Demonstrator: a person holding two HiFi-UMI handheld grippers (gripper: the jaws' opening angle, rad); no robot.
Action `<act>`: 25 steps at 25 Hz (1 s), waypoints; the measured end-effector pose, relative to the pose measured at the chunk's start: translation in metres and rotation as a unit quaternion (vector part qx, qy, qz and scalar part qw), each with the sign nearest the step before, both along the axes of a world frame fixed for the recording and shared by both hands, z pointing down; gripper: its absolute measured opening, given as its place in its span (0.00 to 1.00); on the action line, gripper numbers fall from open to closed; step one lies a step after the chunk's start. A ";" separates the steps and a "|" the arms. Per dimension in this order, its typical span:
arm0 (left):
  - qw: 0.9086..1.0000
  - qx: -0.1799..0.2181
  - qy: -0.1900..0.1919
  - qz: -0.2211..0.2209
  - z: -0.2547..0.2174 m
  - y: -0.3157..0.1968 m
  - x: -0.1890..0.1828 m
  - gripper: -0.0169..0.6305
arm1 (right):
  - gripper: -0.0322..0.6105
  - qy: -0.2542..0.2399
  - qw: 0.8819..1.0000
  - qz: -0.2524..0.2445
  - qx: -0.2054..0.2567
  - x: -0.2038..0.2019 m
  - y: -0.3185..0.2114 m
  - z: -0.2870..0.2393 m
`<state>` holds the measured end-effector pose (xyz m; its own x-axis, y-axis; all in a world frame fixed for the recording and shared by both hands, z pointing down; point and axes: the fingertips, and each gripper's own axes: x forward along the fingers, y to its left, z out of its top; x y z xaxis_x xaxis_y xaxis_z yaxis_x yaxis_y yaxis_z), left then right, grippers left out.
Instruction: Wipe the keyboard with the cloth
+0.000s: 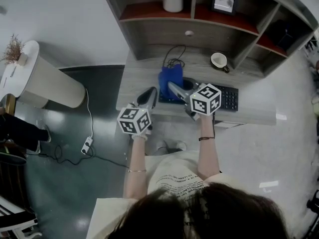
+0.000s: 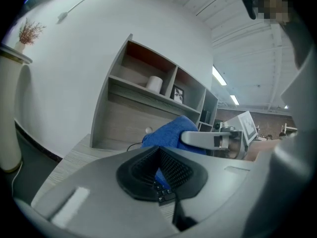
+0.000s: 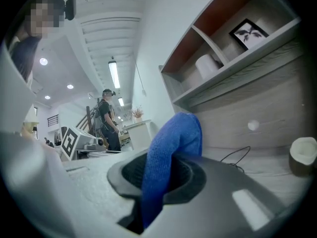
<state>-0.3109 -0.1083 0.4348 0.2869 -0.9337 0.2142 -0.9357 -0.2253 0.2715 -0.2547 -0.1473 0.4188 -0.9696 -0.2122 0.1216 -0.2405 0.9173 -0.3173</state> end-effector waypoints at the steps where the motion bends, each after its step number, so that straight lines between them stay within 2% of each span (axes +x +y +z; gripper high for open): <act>1: 1.000 0.004 -0.003 -0.001 -0.002 0.000 0.002 0.03 | 0.14 -0.001 1.000 -0.001 0.004 0.002 0.000 -0.001; 7: 1.000 0.024 -0.013 -0.005 -0.011 0.000 0.013 0.03 | 0.14 -0.007 1.000 -0.009 0.024 0.011 0.001 -0.009; 25: 0.999 0.039 -0.028 -0.011 -0.027 0.005 0.008 0.03 | 0.14 -0.004 0.999 -0.014 0.039 0.012 0.001 -0.018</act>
<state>-0.3028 -0.1031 0.4082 0.2559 -0.9541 0.1557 -0.9539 -0.2232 0.2006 -0.2432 -0.1465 0.4009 -0.9763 -0.1934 0.0974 -0.2119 0.9459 -0.2457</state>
